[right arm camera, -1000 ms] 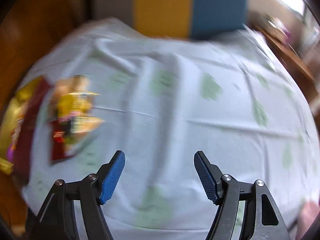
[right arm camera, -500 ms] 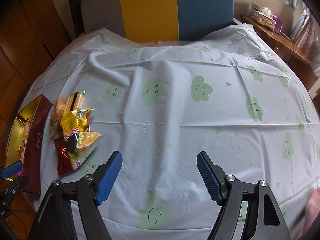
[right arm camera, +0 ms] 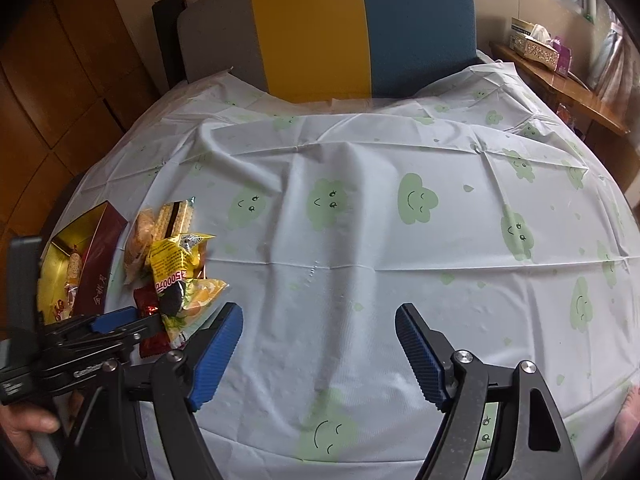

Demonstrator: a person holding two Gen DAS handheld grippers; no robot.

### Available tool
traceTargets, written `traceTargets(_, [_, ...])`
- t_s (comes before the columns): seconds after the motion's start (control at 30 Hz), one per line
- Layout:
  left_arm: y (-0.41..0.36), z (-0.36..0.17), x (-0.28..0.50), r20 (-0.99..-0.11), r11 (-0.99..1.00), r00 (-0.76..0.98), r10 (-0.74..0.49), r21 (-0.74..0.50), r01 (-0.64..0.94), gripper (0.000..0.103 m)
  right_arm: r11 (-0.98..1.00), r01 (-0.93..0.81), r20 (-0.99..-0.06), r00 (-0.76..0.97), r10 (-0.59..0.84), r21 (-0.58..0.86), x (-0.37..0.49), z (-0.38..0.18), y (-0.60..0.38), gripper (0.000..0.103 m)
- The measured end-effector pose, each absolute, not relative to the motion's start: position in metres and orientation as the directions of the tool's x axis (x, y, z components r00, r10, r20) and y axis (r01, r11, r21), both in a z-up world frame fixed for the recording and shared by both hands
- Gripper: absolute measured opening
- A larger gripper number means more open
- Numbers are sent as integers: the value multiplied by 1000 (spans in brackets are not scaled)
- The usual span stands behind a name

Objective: Organize snacks
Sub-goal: 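Reach the left tool to the red foil bag and close on it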

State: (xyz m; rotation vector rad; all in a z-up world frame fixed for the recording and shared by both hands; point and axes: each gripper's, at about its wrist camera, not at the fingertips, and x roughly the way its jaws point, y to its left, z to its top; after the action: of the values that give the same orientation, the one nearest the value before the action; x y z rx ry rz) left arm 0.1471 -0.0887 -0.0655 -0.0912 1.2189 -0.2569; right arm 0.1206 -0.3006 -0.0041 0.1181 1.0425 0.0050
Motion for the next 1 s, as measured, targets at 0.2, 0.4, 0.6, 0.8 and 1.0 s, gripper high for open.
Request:
traceTargets(0.2, [-98, -68, 150, -905, 971, 374, -204, -137, 197, 42, 994, 47, -861, 506, 60, 97, 121, -4, -301, 79])
traceTargets(0.4, [-100, -67, 117, -897, 941, 364, -250, -137, 308, 38, 996, 48, -864, 502, 42, 77, 122, -7, -300, 79])
traceTargets(0.6, [-96, -61, 67, -886, 914, 394, -245, -76, 398, 38, 997, 50, -870, 491, 33, 66, 122, -11, -301, 79])
traceTargets(0.8, [-94, -68, 42, -862, 900, 439, -253, -44, 433, 39, 998, 23, -875, 482, 36, 54, 122, -16, -295, 79])
traceTargets(1.0, [-93, -73, 34, -835, 899, 485, -261, -26, 438, 40, 999, 2, -882, 470, 30, 35, 122, -22, -289, 79])
